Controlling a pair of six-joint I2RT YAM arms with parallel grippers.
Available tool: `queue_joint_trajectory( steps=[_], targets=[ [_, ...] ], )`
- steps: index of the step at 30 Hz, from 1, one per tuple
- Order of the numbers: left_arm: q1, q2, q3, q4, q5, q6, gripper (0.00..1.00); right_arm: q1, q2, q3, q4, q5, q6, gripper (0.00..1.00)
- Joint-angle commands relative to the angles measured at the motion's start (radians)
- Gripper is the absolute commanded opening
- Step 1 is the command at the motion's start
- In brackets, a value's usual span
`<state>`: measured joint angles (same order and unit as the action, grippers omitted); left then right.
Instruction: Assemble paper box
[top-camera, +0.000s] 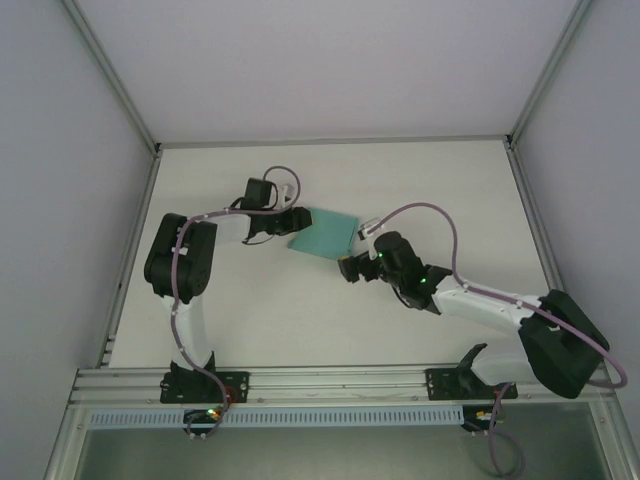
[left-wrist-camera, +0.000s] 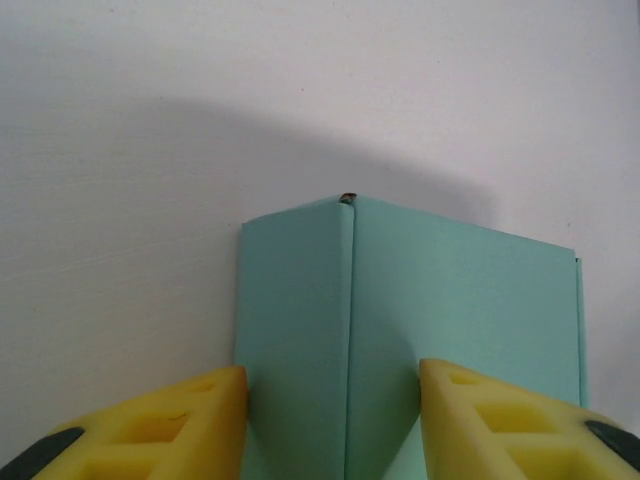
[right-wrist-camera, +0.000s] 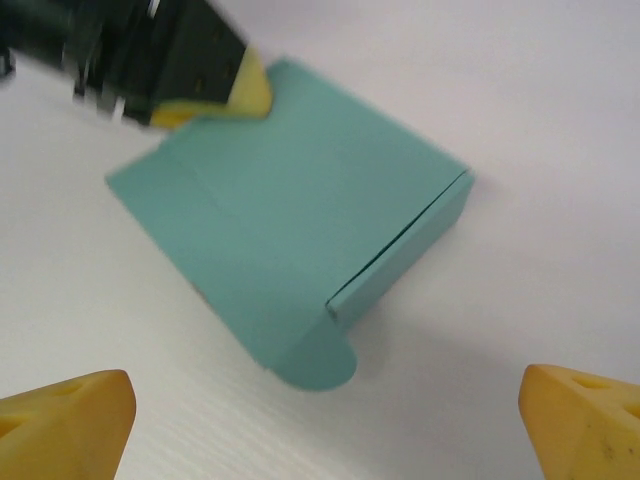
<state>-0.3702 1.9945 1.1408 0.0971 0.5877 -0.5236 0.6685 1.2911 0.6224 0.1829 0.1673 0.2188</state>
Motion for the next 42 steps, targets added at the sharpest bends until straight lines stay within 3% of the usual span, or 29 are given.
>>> queue_joint_trajectory(
  steps=[1, 7, 15, 23, 28, 33, 38, 42],
  targets=[
    [0.007, 0.028, -0.073, -0.051, -0.037, -0.022, 0.43, -0.069, -0.017, 0.023, -0.026, -0.034, 0.188, 1.0],
    [0.048, 0.007, -0.168, 0.056, -0.003, -0.108, 0.34, -0.163, 0.079, 0.106, -0.037, -0.186, 0.37, 1.0],
    [0.118, 0.011, -0.302, 0.265, 0.072, -0.234, 0.32, -0.185, 0.332, 0.323, -0.163, -0.31, 0.466, 1.0],
    [0.147, 0.022, -0.375, 0.377, 0.11, -0.279, 0.32, -0.188, 0.534, 0.442, -0.107, -0.449, 0.496, 1.0],
    [0.147, 0.035, -0.383, 0.4, 0.117, -0.283, 0.32, -0.19, 0.632, 0.478, 0.023, -0.615, 0.546, 0.98],
    [0.146, 0.038, -0.386, 0.434, 0.128, -0.304, 0.32, -0.194, 0.692, 0.485, 0.143, -0.708, 0.628, 0.81],
    [0.136, -0.014, -0.37, 0.391, 0.113, -0.271, 0.35, -0.209, 0.649, 0.423, 0.239, -0.712, 0.662, 0.62],
    [0.12, -0.098, -0.344, 0.287, 0.084, -0.2, 0.47, -0.232, 0.594, 0.354, 0.271, -0.704, 0.691, 0.59]
  ],
)
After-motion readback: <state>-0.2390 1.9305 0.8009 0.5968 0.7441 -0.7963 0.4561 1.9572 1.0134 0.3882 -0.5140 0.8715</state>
